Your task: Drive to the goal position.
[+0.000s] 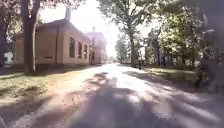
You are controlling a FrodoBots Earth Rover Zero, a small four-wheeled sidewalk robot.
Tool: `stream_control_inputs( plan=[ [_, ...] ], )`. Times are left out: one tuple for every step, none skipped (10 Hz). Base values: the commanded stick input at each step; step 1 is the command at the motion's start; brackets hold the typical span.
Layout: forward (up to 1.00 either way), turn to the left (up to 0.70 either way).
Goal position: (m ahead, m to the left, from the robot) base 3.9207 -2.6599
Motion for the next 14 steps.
stream_control_inputs(
  plan=[
    [0.85,0.00],
    [0.85,0.00],
    [0.85,-0.10],
    [0.85,-0.33],
    [0.85,-0.20],
    [0.85,0.00],
    [0.85,0.00],
    [0.85,0.00],
    [0.85,0.00],
    [0.85,0.00],
    [0.85,0.00],
    [0.85,0.00],
    [0.85,0.00],
    [0.85,0.00]
  ],
)
